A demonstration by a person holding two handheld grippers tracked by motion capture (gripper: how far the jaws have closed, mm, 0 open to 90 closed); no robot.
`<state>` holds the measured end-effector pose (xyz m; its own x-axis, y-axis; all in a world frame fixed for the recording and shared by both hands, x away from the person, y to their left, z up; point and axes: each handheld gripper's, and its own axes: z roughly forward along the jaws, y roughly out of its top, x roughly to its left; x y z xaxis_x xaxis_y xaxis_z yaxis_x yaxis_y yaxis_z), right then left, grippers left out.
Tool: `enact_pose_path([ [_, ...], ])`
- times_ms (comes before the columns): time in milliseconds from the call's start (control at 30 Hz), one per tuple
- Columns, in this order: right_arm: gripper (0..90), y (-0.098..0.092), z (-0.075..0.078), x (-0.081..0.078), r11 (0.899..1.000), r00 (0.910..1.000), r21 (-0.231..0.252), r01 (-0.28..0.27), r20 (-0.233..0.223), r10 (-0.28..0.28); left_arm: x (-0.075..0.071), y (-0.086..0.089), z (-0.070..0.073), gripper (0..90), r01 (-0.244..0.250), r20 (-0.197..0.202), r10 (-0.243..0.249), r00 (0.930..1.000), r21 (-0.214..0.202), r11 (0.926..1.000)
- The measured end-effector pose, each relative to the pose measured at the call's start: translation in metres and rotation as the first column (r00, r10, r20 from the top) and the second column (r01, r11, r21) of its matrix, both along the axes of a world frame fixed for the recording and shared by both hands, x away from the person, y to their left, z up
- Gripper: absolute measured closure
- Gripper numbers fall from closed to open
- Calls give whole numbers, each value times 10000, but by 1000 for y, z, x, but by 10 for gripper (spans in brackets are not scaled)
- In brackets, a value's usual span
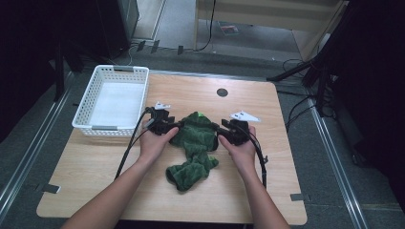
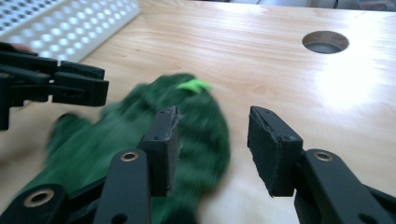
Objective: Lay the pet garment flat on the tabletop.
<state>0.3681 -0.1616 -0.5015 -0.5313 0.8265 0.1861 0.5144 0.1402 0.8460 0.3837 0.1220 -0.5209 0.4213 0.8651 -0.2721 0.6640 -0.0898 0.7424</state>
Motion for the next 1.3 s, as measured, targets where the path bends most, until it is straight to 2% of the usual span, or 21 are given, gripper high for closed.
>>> enact_pose_path([
  [33, 571, -5, -1, -21, 9991, 9992, 154, -387, -41, 388, -12, 4, -2, 457, -70, -150, 69, 9999, -79, 9999],
  [100, 575, -6, -3, -30, 9982, 9982, 124, -594, -27, 595, -17, 6, -3, 451, -82, -230, 79, 9997, -130, 9999],
  [133, 558, -5, -11, -41, 9971, 9962, -73, -755, -437, 751, -24, 7, -8, 452, -24, -483, 15, 9988, -186, 9998],
  [167, 558, -5, -11, -41, 9971, 9962, -73, -755, -437, 751, -24, 7, -8, 455, -24, -483, 15, 9988, -186, 9998],
  [200, 533, -3, -18, -39, 9964, 9929, -121, -837, -861, 823, -27, 5, -14, 481, 101, -614, -108, 9981, -126, 9999],
  [300, 548, 1, -26, -33, 9969, 9890, -115, -782, -1271, 762, -29, 3, -19, 629, 462, -816, -486, 9955, -311, 9984],
  [367, 737, 9, -33, -31, 9942, 9822, 143, -1062, -1542, 1072, -34, -3, -20, 757, 1262, -943, -1292, 9871, -369, 9913],
  [467, 817, 14, -31, -33, 9910, 9821, 0, -1339, -1339, 1327, -37, -4, -19, 830, 1612, -869, -1634, 9827, -313, 9864],
  [533, 850, 12, -24, -33, 9948, 9899, -183, -1000, -1029, 976, -36, 0, -19, 853, 1425, -860, -1418, 9862, 25, 9898],
  [633, 856, 0, -29, -27, 9989, 9905, -405, -242, -1363, 185, -34, 4, -21, 863, 1240, -873, -1215, 9887, 242, 9920],
  [733, 852, -4, -38, -25, 9981, 9870, -600, -131, -1607, 33, -35, 2, -21, 856, 1153, -752, -1116, 9909, 472, 9922],
  [767, 751, -4, -39, -26, 9982, 9876, -603, 6, -1568, -101, -37, -1, -20, 826, 1061, -572, -1031, 9930, 520, 9930],
  [800, 751, -4, -39, -26, 9982, 9876, -603, 6, -1568, -101, -37, -1, -20, 760, 1061, -572, -1031, 9930, 520, 9930],
  [833, 597, -2, -31, -31, 9962, 9914, -745, 453, -1189, -540, -41, 0, -16, 639, 930, -470, -919, 9947, 221, 9954],
  [900, 548, -3, -16, -44, 9986, 9962, -404, 354, -782, -385, -50, 4, -11, 502, 805, -257, -805, 9964, -18, 9968],
  [1000, 536, 1, 0, -63, 9995, 9987, 68, -304, -414, 306, -62, 11, -8, 470, 870, -227, -879, 9959, -397, 9954],
  [1033, 539, 10, 9, -84, 9942, 9943, 167, -1063, -91, 1065, -77, 16, -9, 479, 1192, -298, -1206, 9923, -452, 9918],
  [1133, 521, 32, 10, -110, 9750, 9750, 164, -2216, -106, 2218, -92, 21, -13, 510, 1405, -354, -1426, 9891, -552, 9885],
  [1167, 504, 40, 9, -117, 9664, 9663, 203, -2564, -166, 2567, -103, 28, -19, 515, 1522, -340, -1554, 9873, -817, 9850],
  [1233, 451, 57, 4, -128, 9541, 9532, 279, -2981, -434, 2991, -109, 33, -23, 530, 1474, -528, -1545, 9866, -1176, 9821],
  [1300, 396, 73, -3, -134, 9417, 9390, 141, -3361, -720, 3362, -111, 33, -26, 540, 1534, -526, -1601, 9857, -1134, 9816],
])
